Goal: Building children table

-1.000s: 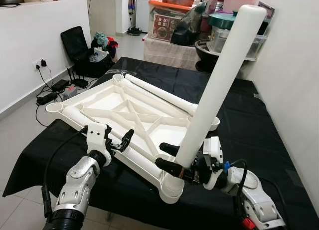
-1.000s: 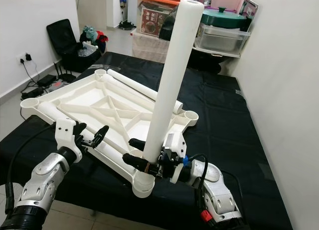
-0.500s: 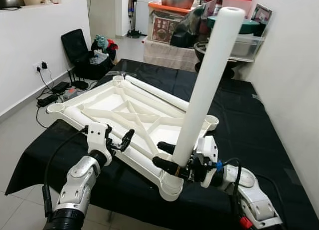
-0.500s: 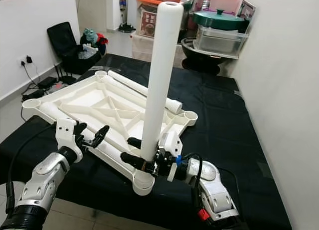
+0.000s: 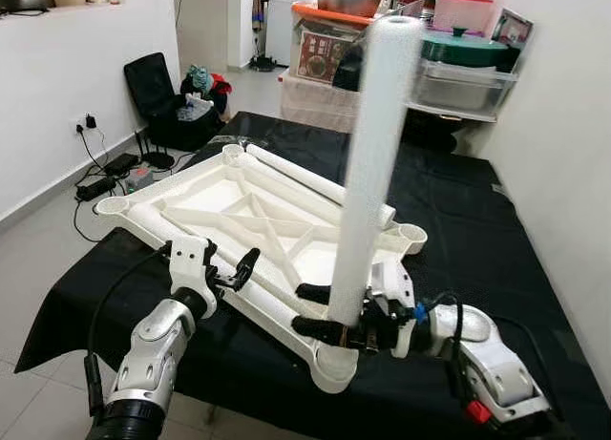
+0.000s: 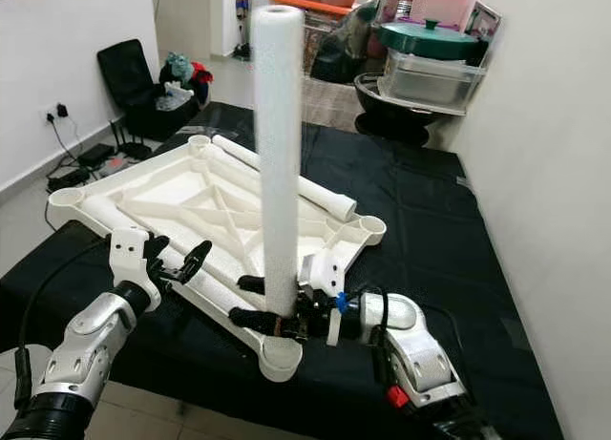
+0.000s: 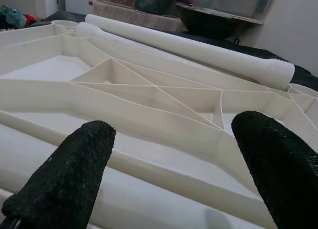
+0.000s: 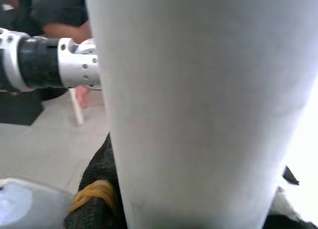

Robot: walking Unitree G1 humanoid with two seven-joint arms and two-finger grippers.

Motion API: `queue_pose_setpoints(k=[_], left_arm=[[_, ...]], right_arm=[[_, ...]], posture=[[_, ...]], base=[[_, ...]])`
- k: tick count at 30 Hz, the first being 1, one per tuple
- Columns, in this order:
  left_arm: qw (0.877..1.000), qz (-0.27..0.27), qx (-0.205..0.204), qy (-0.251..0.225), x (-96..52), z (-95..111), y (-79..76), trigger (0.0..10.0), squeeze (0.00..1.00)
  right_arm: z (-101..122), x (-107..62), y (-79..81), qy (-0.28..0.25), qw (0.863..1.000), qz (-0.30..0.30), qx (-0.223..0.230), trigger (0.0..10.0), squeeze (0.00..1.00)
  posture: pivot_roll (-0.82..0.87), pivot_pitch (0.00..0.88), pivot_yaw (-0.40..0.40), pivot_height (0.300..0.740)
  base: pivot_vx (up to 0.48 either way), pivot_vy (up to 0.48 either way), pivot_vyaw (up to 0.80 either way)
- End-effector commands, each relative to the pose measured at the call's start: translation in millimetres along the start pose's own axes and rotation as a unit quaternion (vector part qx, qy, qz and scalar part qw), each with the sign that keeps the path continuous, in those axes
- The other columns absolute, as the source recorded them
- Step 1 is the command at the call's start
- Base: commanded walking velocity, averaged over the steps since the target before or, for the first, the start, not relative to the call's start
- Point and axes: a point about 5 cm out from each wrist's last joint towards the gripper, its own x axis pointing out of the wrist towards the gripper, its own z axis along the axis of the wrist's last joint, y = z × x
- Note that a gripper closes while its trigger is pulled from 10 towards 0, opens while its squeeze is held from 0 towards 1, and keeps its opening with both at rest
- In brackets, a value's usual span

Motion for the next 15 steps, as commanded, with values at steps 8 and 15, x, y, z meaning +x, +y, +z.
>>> queue_pose_setpoints(k=[8, 15], left_arm=[[1.000, 0.001, -0.009, 0.008, -1.7, -7, -4.2, 10.0, 0.00], [1.000, 0.002, -0.011, 0.009, -2.1, -8, -4.4, 10.0, 0.00]], right_arm=[[-37, -2.0, -1.2, 0.085, 0.991, -0.011, 0.099, 10.0, 0.00], [-38, -3.1, -8.3, 0.076, 0.991, -0.058, 0.098, 10.0, 0.00]], posture=[[0.07, 0.000, -0.140, 0.740], [0.07, 0.000, -0.136, 0.740]], base=[[0.000, 0.000, 0.00], [0.000, 0.000, 0.00]])
